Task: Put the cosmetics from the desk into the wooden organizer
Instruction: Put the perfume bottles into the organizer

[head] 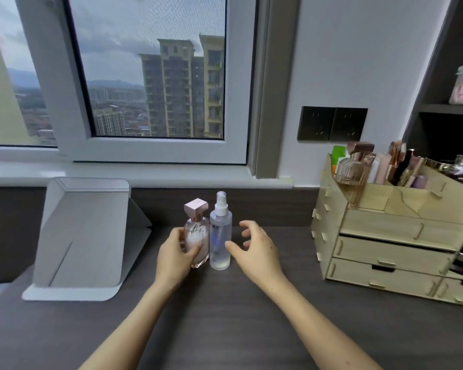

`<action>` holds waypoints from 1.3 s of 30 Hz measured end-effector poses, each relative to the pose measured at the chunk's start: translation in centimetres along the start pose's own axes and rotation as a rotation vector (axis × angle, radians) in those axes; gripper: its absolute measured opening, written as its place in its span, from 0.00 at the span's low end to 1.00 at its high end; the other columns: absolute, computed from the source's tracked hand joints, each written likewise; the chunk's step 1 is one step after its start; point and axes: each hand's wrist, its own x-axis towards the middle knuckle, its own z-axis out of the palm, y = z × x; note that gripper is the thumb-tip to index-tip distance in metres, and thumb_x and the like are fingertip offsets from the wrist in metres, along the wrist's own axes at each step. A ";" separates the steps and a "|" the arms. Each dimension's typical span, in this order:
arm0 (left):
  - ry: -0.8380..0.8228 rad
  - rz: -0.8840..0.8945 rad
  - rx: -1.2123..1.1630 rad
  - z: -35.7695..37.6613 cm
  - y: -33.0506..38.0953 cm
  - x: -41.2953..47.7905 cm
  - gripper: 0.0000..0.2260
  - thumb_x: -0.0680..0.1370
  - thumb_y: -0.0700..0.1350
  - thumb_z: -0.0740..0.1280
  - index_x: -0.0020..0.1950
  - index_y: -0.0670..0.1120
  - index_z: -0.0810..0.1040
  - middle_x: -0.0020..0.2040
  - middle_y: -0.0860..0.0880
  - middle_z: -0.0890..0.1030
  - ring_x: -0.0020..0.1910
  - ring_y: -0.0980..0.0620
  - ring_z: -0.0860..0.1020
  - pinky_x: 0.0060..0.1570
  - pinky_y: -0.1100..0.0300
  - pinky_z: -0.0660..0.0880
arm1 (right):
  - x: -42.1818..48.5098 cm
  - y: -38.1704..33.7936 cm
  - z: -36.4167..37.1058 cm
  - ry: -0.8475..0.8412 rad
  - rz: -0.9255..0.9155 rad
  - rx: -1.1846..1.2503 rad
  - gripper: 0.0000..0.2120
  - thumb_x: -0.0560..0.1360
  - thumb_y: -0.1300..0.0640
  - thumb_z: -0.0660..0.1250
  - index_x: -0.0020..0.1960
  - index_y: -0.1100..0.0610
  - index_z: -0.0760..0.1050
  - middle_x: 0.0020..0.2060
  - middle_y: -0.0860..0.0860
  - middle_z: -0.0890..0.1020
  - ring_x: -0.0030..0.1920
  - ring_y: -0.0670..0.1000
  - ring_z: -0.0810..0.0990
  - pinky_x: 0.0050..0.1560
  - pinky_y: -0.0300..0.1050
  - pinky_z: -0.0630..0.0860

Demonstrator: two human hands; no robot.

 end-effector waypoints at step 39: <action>-0.150 0.439 -0.357 6.1 17.9 0.1 0.14 0.73 0.35 0.66 0.49 0.55 0.74 0.41 0.58 0.78 0.40 0.62 0.77 0.41 0.75 0.73 | 8.0 4.6 -21.0 0.796 0.066 -0.262 0.29 0.66 0.49 0.75 0.59 0.64 0.71 0.55 0.60 0.78 0.56 0.60 0.76 0.53 0.50 0.71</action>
